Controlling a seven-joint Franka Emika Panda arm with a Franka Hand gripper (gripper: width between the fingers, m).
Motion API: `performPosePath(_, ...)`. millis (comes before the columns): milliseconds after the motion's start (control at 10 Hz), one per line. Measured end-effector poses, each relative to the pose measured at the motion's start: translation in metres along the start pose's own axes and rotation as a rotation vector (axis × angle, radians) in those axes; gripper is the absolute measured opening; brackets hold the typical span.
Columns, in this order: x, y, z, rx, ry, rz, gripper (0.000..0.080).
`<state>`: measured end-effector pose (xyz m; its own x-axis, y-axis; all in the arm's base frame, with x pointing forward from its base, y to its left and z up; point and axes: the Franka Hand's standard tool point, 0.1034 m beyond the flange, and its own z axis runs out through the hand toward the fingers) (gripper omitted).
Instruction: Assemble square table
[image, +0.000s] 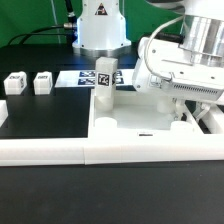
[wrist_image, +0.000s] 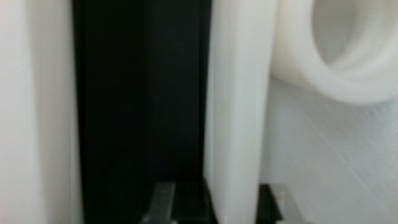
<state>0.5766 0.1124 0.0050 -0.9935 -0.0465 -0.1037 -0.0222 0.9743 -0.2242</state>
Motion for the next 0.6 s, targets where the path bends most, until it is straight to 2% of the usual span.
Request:
performPosePath(100, 0.001, 0.001, 0.0, 0.014, 0.012, 0.01, 0.0069)
performPosePath(300, 0.0, -0.001, 0.0, 0.013, 0.012, 0.015, 0.0072)
performPosePath(500, -0.001, -0.009, 0.001, 0.024, 0.015, 0.026, 0.0336)
performPosePath(600, -0.001, -0.016, 0.002, 0.033, 0.019, 0.034, 0.0336)
